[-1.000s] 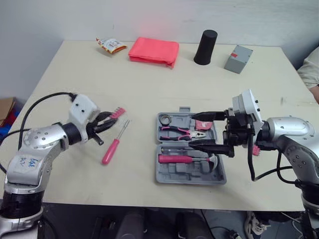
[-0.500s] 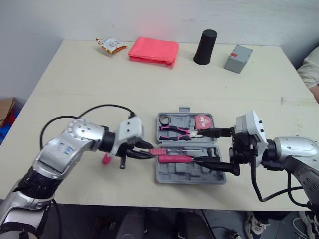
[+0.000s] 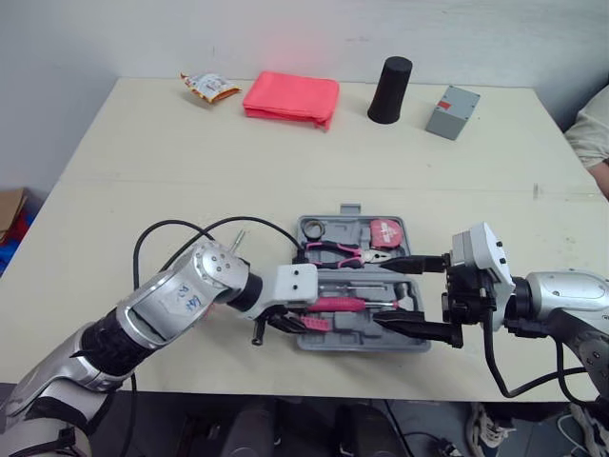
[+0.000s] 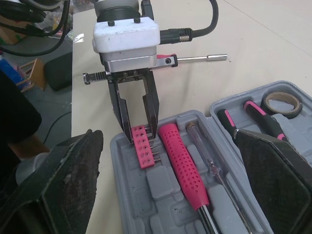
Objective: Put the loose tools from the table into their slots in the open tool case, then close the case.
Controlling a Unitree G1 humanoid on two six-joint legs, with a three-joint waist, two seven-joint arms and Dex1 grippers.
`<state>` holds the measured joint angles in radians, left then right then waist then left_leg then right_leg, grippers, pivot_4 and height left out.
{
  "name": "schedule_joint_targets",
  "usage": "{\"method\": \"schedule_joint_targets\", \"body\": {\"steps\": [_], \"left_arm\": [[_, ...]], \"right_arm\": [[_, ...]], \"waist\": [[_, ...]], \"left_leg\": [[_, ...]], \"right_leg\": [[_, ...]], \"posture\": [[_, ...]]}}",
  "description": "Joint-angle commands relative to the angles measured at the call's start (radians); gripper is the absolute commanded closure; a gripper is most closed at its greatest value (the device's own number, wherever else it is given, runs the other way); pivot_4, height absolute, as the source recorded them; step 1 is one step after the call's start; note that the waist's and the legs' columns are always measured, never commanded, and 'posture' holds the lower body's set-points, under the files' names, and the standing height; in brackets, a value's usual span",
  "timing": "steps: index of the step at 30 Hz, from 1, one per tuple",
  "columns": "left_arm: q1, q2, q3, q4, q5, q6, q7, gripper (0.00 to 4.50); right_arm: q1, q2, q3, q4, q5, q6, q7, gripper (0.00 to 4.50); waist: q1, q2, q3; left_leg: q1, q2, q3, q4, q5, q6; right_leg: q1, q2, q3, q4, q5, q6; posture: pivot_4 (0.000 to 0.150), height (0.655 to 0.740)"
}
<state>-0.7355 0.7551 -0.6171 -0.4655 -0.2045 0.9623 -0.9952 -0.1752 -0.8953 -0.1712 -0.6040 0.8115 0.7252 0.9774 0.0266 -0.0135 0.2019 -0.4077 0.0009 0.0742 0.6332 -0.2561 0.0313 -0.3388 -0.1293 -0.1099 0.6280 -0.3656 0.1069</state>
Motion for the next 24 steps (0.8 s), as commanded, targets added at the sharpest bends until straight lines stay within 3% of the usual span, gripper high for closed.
{"method": "schedule_joint_targets", "body": {"steps": [1,10,18,19,24], "left_arm": [[-0.010,-0.019,-0.029,-0.003,0.035,0.065,0.038,3.85],[-0.019,-0.074,-0.028,-0.028,0.037,0.107,0.085,3.85],[-0.066,-0.056,0.110,-0.062,-0.090,0.189,0.023,0.23],[-0.066,-0.048,0.143,-0.063,-0.122,0.187,0.001,0.04],[-0.002,-0.053,0.281,0.005,-0.208,0.104,-0.038,0.04]], "right_arm": [[0.004,-0.003,-0.022,-0.030,0.021,-0.008,-0.006,0.00],[0.003,0.002,-0.022,-0.024,0.029,-0.009,-0.012,0.00],[0.019,-0.029,-0.007,-0.015,-0.023,-0.053,0.042,0.00],[0.021,-0.038,-0.001,-0.011,-0.033,-0.061,0.058,0.00],[0.027,-0.054,0.023,0.016,-0.071,-0.100,0.105,0.00]], "waist": [[0.000,0.000,0.000],[0.004,0.000,0.000],[0.001,0.000,0.000],[0.001,0.000,0.000],[-0.001,0.000,0.000]], "left_leg": [[0.000,0.000,0.000,0.000,0.000,0.000],[0.000,-0.001,-0.002,0.003,0.000,0.001],[0.000,-0.001,-0.003,0.004,0.000,0.001],[0.000,-0.001,-0.003,0.004,0.000,0.001],[0.000,-0.001,-0.003,0.004,0.000,0.001]], "right_leg": [[0.000,0.000,0.000,0.000,0.000,0.000],[0.002,-0.001,0.000,0.000,0.000,0.000],[0.002,-0.001,-0.001,-0.001,0.000,0.000],[0.002,-0.001,-0.001,0.000,0.000,0.000],[0.002,0.000,-0.001,0.000,0.000,0.000]], "posture": [[0.150,0.7361],[0.150,0.7361],[0.150,0.7361],[0.150,0.7361],[0.150,0.7361]]}}
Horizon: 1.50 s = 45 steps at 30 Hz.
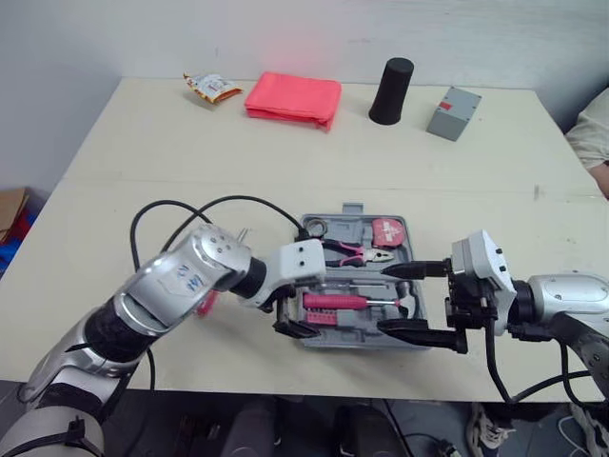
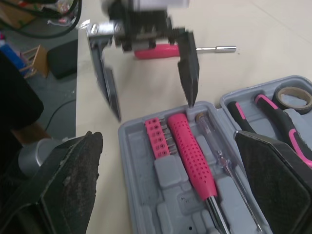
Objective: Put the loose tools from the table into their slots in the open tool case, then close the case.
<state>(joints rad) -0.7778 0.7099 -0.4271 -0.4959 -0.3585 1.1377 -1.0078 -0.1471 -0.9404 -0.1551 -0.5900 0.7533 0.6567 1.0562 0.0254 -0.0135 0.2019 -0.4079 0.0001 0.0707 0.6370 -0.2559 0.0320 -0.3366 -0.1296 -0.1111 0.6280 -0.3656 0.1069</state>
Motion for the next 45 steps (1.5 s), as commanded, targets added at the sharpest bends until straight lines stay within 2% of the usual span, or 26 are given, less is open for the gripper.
{"method": "schedule_joint_targets", "body": {"steps": [1,3,6,9,11,12,16,22,26,29,38,41,45], "left_arm": [[0.058,-0.016,0.114,0.054,-0.067,-0.098,-0.030,0.04],[0.129,-0.045,0.163,0.103,-0.077,-0.260,-0.058,0.60],[0.207,-0.056,0.161,0.127,-0.046,-0.418,-0.075,1.79],[0.250,-0.081,0.150,0.136,-0.043,-0.441,-0.045,3.31],[0.278,-0.091,0.130,0.144,-0.015,-0.474,-0.025,3.88],[0.295,-0.091,0.118,0.150,0.001,-0.498,-0.024,4.43],[0.330,-0.096,0.096,0.179,0.035,-0.550,-0.022,4.43],[0.316,-0.117,0.062,0.223,0.101,-0.535,0.028,4.43],[0.321,-0.076,0.003,0.211,0.134,-0.536,-0.022,4.43],[0.341,-0.029,-0.076,0.218,0.212,-0.582,-0.044,4.43],[0.291,-0.023,-0.205,0.303,0.375,-0.584,-0.030,4.43],[0.281,-0.047,-0.171,0.296,0.354,-0.570,-0.018,4.43],[0.275,-0.068,-0.005,0.225,0.200,-0.578,-0.057,4.43]], "right_arm": [[-0.004,-0.006,0.009,0.007,-0.014,-0.033,0.028,0.00],[-0.004,0.004,0.019,0.014,-0.017,-0.038,0.028,0.00],[-0.002,0.010,0.031,0.019,-0.023,-0.045,0.029,0.00],[0.000,0.012,0.038,0.021,-0.026,-0.049,0.033,0.00],[0.004,0.013,0.042,0.023,-0.029,-0.053,0.037,0.00],[0.005,0.013,0.043,0.025,-0.030,-0.054,0.038,0.00],[0.008,0.014,0.046,0.030,-0.028,-0.055,0.033,0.00],[0.017,0.018,0.049,0.030,-0.028,-0.059,0.024,0.00],[0.018,0.020,0.049,0.031,-0.031,-0.062,0.016,0.00],[0.007,0.028,0.044,0.052,-0.036,-0.065,0.004,0.00],[-0.015,0.045,0.070,0.050,-0.061,-0.078,0.003,0.00],[-0.019,0.044,0.058,0.043,-0.046,-0.067,0.002,0.00],[0.021,0.026,0.019,0.044,-0.044,-0.063,0.005,0.00]], "waist": [[0.000,0.000,0.000],[0.000,0.000,0.000],[0.000,0.000,0.000],[0.003,0.000,0.000],[0.003,0.000,0.000],[0.002,0.000,0.000],[0.001,0.000,0.000],[0.002,0.000,0.000],[0.001,0.000,0.000],[-0.002,0.001,-0.001],[0.002,0.005,-0.009],[0.001,0.004,-0.014],[0.003,0.004,-0.014]], "left_leg": [[0.000,0.000,0.000,0.000,0.000,0.000],[0.000,0.000,0.000,0.000,0.000,0.000],[0.000,0.000,0.000,0.000,0.000,0.000],[0.000,0.000,0.000,0.000,0.000,0.000],[0.000,-0.001,-0.001,0.002,0.000,0.000],[0.000,-0.001,-0.001,0.002,0.000,0.001],[0.000,-0.001,-0.001,0.002,0.000,0.001],[0.000,-0.001,-0.001,0.002,0.000,0.001],[0.001,-0.001,-0.002,0.002,0.000,0.001],[0.002,0.000,-0.002,0.002,0.000,0.000],[0.008,0.000,-0.004,0.000,-0.001,0.001],[0.012,0.000,-0.004,0.000,-0.002,0.001],[0.012,0.000,-0.004,-0.001,-0.003,0.002]], "right_leg": [[0.000,0.000,0.000,0.000,0.000,0.000],[0.000,0.000,0.000,0.000,0.000,0.000],[0.000,-0.001,-0.001,0.000,0.000,0.000],[0.000,-0.001,-0.001,0.000,0.000,0.000],[0.001,-0.001,-0.002,0.000,0.000,0.000],[0.001,-0.002,-0.002,0.000,0.000,0.000],[0.001,-0.001,-0.002,0.000,0.000,0.000],[0.001,-0.002,-0.003,0.000,0.000,0.000],[0.002,-0.002,-0.003,0.000,0.000,0.000],[0.003,-0.001,-0.003,-0.001,0.000,0.000],[0.012,-0.001,-0.005,-0.005,0.000,0.000],[0.015,-0.002,-0.004,-0.006,0.000,0.000],[0.016,-0.002,-0.004,-0.006,0.000,0.000]], "posture": [[0.150,0.7361],[0.150,0.7361],[0.150,0.7361],[0.150,0.7361],[0.150,0.7361],[0.150,0.7361],[0.150,0.7361],[0.150,0.7361],[0.150,0.7361],[0.150,0.7361],[0.150,0.7361],[0.150,0.7361],[0.150,0.7361]]}}
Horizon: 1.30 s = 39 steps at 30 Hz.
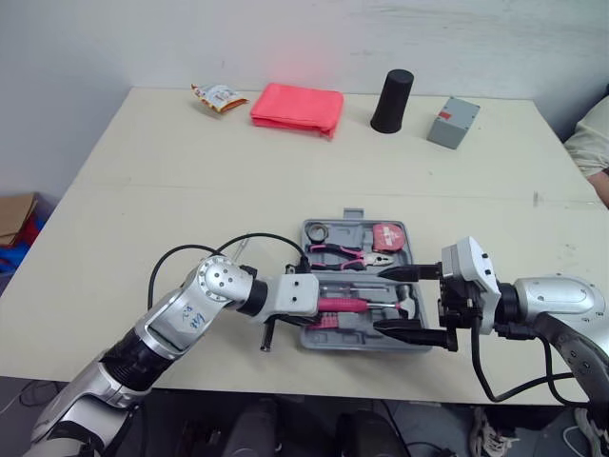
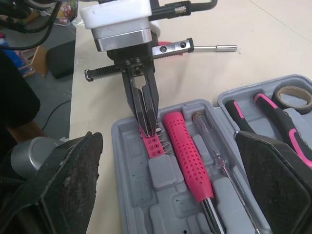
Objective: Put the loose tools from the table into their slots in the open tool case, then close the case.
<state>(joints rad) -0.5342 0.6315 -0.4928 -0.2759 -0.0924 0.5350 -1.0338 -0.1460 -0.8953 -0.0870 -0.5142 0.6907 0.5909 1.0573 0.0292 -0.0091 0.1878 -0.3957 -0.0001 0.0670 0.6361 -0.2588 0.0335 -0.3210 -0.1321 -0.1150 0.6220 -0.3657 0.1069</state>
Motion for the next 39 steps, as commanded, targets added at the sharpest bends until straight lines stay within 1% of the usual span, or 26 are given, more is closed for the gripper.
{"method": "schedule_joint_targets", "body": {"steps": [1,2,3,5,8,11,13,14,16,17,18,19,21,22,26,29,31,34,39], "left_arm": [[0.038,0.024,0.111,-0.028,-0.112,0.031,-0.051,4.05],[0.046,0.036,0.160,-0.056,-0.152,0.033,-0.063,3.93],[0.052,0.043,0.191,-0.075,-0.177,0.035,-0.070,3.72],[0.064,0.037,0.336,-0.107,-0.285,0.105,-0.033,2.89],[0.095,0.056,0.484,-0.128,-0.368,0.166,0.009,2.89],[0.162,0.125,0.598,-0.154,-0.391,0.139,-0.003,2.89],[0.181,0.153,0.675,-0.157,-0.430,0.155,0.009,2.89],[0.206,0.181,0.737,-0.150,-0.462,0.188,0.003,2.89],[0.301,0.258,0.904,-0.131,-0.536,0.269,-0.054,2.38],[0.362,0.297,0.973,-0.119,-0.546,0.279,-0.088,2.13],[0.432,0.335,1.030,-0.102,-0.540,0.281,-0.124,1.76],[0.491,0.358,1.078,-0.086,-0.529,0.268,-0.149,1.23],[0.578,0.385,1.156,-0.053,-0.523,0.258,-0.177,0.34],[0.616,0.391,1.201,-0.027,-0.517,0.252,-0.187,0.06],[0.721,0.390,1.334,0.064,-0.487,0.202,-0.222,0.06],[0.728,0.371,1.375,0.122,-0.452,0.129,-0.177,0.06],[0.721,0.367,1.369,0.139,-0.452,0.109,-0.164,0.06],[0.701,0.381,1.318,0.158,-0.467,0.092,-0.177,0.06],[0.589,0.383,1.226,0.169,-0.489,0.117,-0.121,0.06]], "right_arm": [[0.037,-0.027,-0.070,-0.034,0.022,0.006,0.002,0.00],[0.054,-0.034,-0.093,-0.034,0.025,0.008,0.002,0.00],[0.068,-0.039,-0.110,-0.035,0.027,0.009,0.002,0.00],[0.118,-0.056,-0.180,-0.027,0.032,0.017,0.003,0.00],[0.189,-0.077,-0.268,-0.017,0.028,0.021,0.016,0.00],[0.259,-0.097,-0.359,-0.004,0.024,0.023,0.037,0.00],[0.285,-0.108,-0.403,-0.001,0.029,0.033,0.044,0.00],[0.306,-0.115,-0.440,0.007,0.029,0.038,0.057,0.00],[0.359,-0.133,-0.533,0.046,0.014,0.049,0.094,0.00],[0.381,-0.140,-0.574,0.067,0.006,0.050,0.110,0.00],[0.402,-0.145,-0.609,0.092,-0.001,0.051,0.124,0.00],[0.421,-0.147,-0.637,0.114,-0.008,0.049,0.134,0.00],[0.453,-0.146,-0.682,0.153,-0.028,0.039,0.149,0.00],[0.474,-0.143,-0.710,0.173,-0.040,0.035,0.158,0.00],[0.532,-0.118,-0.790,0.245,-0.088,0.005,0.166,0.00],[0.562,-0.089,-0.832,0.278,-0.104,-0.014,0.157,0.00],[0.567,-0.073,-0.839,0.290,-0.113,-0.029,0.148,0.00],[0.555,-0.042,-0.834,0.268,-0.110,-0.037,0.112,0.00],[0.519,0.022,-0.797,0.187,-0.083,-0.011,0.013,0.00]], "waist": [[-0.002,0.000,0.000],[-0.003,0.000,0.000],[-0.004,0.000,0.001],[-0.005,0.001,0.002],[-0.004,0.000,0.003],[-0.006,0.000,0.003],[-0.004,0.000,0.003],[-0.003,0.000,0.003],[-0.004,0.000,0.004],[-0.007,0.000,0.004],[-0.008,0.000,0.004],[-0.009,0.000,0.004],[-0.006,0.002,0.005],[-0.004,0.002,0.005],[0.001,0.002,0.005],[-0.001,0.003,0.005],[-0.003,0.003,0.006],[-0.006,0.004,0.006],[-0.006,0.004,0.006]], "left_leg": [[-0.002,0.000,0.000,0.000,0.000,0.000],[-0.003,0.000,0.000,0.000,0.000,0.000],[-0.005,0.000,-0.001,0.000,0.000,0.000],[-0.008,0.001,-0.001,0.000,0.001,-0.001],[-0.009,0.001,-0.004,0.002,0.001,-0.001],[-0.008,0.000,-0.004,0.002,0.001,-0.001],[-0.008,0.001,-0.004,0.001,0.001,-0.001],[-0.008,0.001,-0.004,0.001,0.001,-0.001],[-0.008,0.001,-0.004,0.001,0.001,-0.001],[-0.008,0.001,-0.004,0.001,0.000,-0.001],[-0.008,0.001,-0.003,-0.002,0.000,-0.001],[-0.007,0.000,-0.003,-0.003,0.000,-0.001],[-0.007,0.000,-0.002,-0.003,0.000,-0.001],[-0.006,0.000,-0.002,-0.003,0.000,0.000],[-0.007,0.000,-0.003,-0.004,-0.002,-0.001],[-0.007,0.001,-0.003,-0.005,-0.007,-0.005],[-0.007,0.001,-0.002,-0.006,-0.006,-0.007],[-0.008,0.001,-0.001,-0.007,-0.006,-0.007],[-0.008,0.002,0.000,-0.007,-0.006,-0.008]], "right_leg": [[-0.001,0.000,0.000,0.000,0.000,0.000],[-0.003,0.000,0.000,0.000,0.000,0.000],[-0.005,0.000,-0.001,0.000,0.000,0.000],[-0.006,0.001,-0.002,0.001,0.000,0.000],[-0.005,0.001,-0.005,0.002,0.000,0.000],[-0.004,0.001,-0.005,0.002,0.000,0.000],[-0.004,0.001,-0.006,0.001,0.000,0.000],[-0.004,0.001,-0.006,0.000,0.000,0.000],[-0.004,0.001,-0.005,0.000,0.000,0.000],[-0.005,0.001,-0.005,0.000,0.000,0.000],[-0.005,0.001,-0.005,0.000,0.000,0.000],[-0.005,0.001,-0.005,-0.001,0.000,0.000],[-0.005,0.001,-0.005,-0.001,0.000,0.000],[-0.005,0.000,-0.004,-0.004,0.000,0.000],[-0.005,-0.001,-0.004,-0.005,0.000,0.000],[-0.007,-0.001,-0.003,-0.006,-0.001,-0.001],[-0.008,-0.001,-0.002,-0.006,-0.001,-0.001],[-0.009,-0.001,-0.002,-0.005,-0.001,-0.001],[-0.011,-0.001,0.000,-0.002,-0.001,-0.001]], "posture": [[0.150,0.7361],[0.150,0.7361],[0.150,0.7361],[0.150,0.7361],[0.150,0.7361],[0.150,0.7361],[0.150,0.7361],[0.150,0.7361],[0.150,0.7361],[0.150,0.7361],[0.150,0.7361],[0.150,0.7361],[0.150,0.7361],[0.150,0.7361],[0.150,0.7361],[0.150,0.7361],[0.150,0.7361],[0.150,0.7361],[0.150,0.7361]]}}
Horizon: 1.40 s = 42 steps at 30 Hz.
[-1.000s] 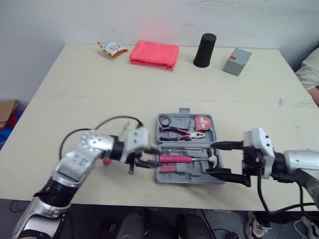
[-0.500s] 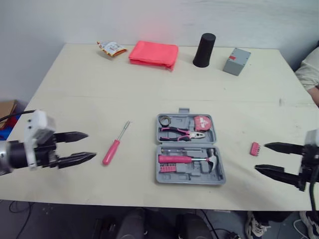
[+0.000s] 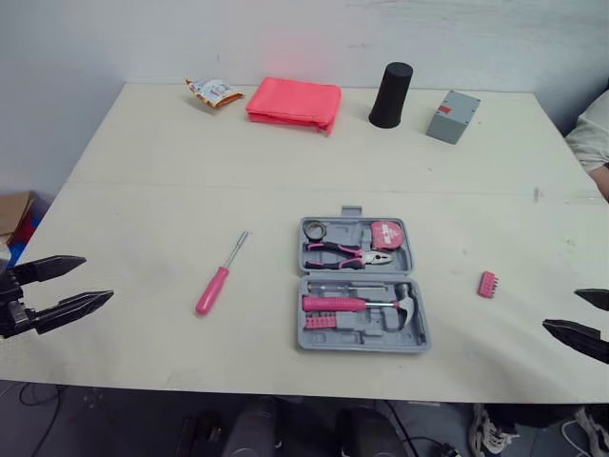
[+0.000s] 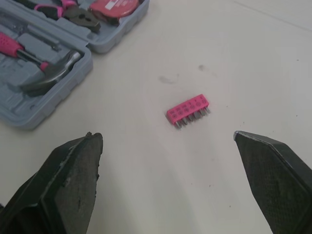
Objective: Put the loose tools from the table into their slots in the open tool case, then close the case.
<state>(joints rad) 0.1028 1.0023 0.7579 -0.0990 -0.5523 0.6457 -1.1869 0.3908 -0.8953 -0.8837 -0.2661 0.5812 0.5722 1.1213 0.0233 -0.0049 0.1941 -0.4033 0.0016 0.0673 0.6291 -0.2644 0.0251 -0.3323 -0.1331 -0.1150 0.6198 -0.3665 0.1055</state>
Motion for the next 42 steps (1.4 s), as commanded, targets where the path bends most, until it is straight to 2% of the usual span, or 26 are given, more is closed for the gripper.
{"method": "schedule_joint_targets", "body": {"steps": [1,6,11,17,21,30,42], "left_arm": [[-0.071,0.010,-0.049,-0.027,-0.038,0.018,0.045,0.06],[-0.217,0.014,-0.188,-0.167,-0.137,0.085,0.073,0.06],[-0.495,-0.031,-0.359,-0.248,-0.262,0.159,0.133,0.06],[-0.735,-0.129,-0.538,-0.273,-0.319,0.178,0.146,0.06],[-0.846,-0.200,-0.638,-0.228,-0.292,0.148,0.120,0.06],[-0.934,-0.326,-0.748,-0.198,-0.265,0.111,0.108,0.06],[-0.931,-0.345,-0.762,-0.230,-0.275,0.137,0.131,0.06]], "right_arm": [[-0.019,0.045,0.019,-0.101,0.025,0.012,-0.085,0.00],[-0.026,0.167,0.113,-0.329,0.044,0.090,-0.293,0.00],[-0.084,0.326,0.254,-0.506,0.028,0.227,-0.620,0.00],[-0.179,0.498,0.417,-0.549,-0.116,0.317,-0.963,0.00],[-0.253,0.615,0.490,-0.505,-0.203,0.345,-1.131,0.00],[-0.330,0.740,0.551,-0.367,-0.321,0.314,-1.274,0.00],[-0.340,0.763,0.543,-0.292,-0.350,0.275,-1.282,0.00]], "waist": [[0.000,0.000,0.000],[0.001,0.000,0.000],[0.001,-0.001,-0.001],[-0.005,-0.001,-0.001],[-0.005,-0.001,-0.001],[-0.010,-0.001,-0.001],[-0.025,-0.002,-0.001]], "left_leg": [[0.000,0.000,0.000,0.000,0.001,-0.001],[-0.003,0.001,0.002,0.000,0.004,0.001],[-0.003,0.000,0.003,0.000,0.006,0.000],[-0.002,0.000,0.006,-0.001,0.008,-0.001],[-0.002,-0.001,0.007,-0.001,0.011,-0.001],[-0.003,0.003,0.008,0.000,0.011,-0.002],[-0.002,0.003,0.008,0.001,0.012,-0.002]], "right_leg": [[-0.001,0.000,0.001,0.001,0.000,0.000],[-0.006,0.001,0.003,0.005,0.000,0.000],[-0.007,0.002,0.005,0.007,0.000,0.000],[-0.009,0.006,0.008,0.010,0.000,0.000],[-0.010,0.010,0.010,0.010,0.000,0.000],[-0.011,0.017,0.013,0.013,0.000,-0.001],[-0.011,0.017,0.013,0.015,-0.001,-0.001]], "posture": [[0.150,0.7361],[0.150,0.7361],[0.150,0.7361],[0.150,0.7361],[0.150,0.7361],[0.150,0.7361],[0.150,0.7361]]}}
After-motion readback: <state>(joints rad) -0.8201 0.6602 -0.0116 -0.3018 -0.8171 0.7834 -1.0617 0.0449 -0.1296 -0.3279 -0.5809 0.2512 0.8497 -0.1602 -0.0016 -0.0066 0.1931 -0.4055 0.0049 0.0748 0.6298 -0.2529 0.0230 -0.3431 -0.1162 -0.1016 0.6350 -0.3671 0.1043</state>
